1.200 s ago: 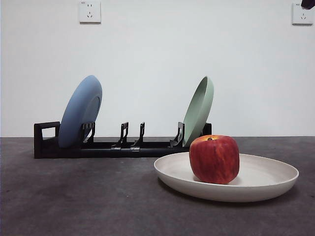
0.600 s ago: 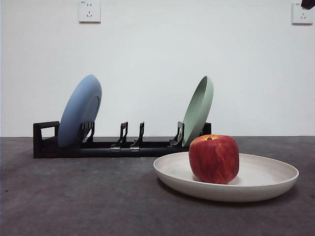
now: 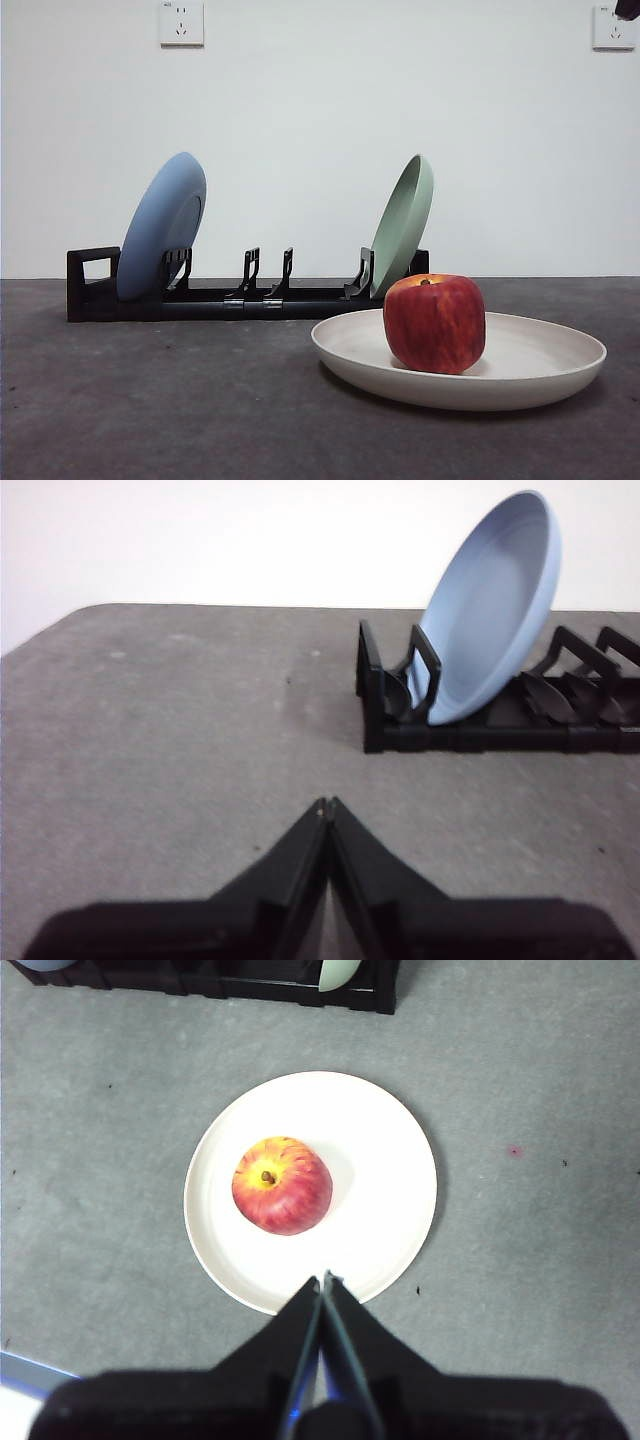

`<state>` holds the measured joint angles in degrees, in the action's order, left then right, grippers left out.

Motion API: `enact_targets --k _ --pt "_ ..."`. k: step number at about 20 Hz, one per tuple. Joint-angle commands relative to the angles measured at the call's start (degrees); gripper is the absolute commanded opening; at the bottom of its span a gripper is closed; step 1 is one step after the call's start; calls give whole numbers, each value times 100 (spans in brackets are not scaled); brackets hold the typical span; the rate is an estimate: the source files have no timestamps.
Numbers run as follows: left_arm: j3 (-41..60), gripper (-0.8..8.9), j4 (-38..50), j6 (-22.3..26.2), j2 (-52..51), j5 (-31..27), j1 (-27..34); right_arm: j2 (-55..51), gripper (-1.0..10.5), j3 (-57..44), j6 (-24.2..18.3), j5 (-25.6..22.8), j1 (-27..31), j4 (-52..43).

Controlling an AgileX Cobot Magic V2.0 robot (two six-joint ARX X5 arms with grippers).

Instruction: Take the yellow plate from the plate rack,put the plate on the table,take the apple from the table,put the apple in the plate

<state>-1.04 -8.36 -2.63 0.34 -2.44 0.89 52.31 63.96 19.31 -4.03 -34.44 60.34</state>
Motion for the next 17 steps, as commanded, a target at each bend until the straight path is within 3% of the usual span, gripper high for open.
enact_targets --k 1,11,14,16,17 --pt "59 -3 -15 -13 22 -13 -17 2 1 7 44 -9 -2 -28" --pt "59 -3 -20 -13 289 -13 -17 -114 1 4 -11 -160 127 -26" --pt "59 -3 -20 -13 358 -13 -17 -533 1 -448 -1517 -190 796 -704" --pt "59 -3 -17 -13 367 -15 -17 -1235 1 -1620 -2059 72 1451 -2487" --pt "59 -3 -20 -13 372 -13 -17 -1668 2 -2396 -2109 273 1827 -3565"
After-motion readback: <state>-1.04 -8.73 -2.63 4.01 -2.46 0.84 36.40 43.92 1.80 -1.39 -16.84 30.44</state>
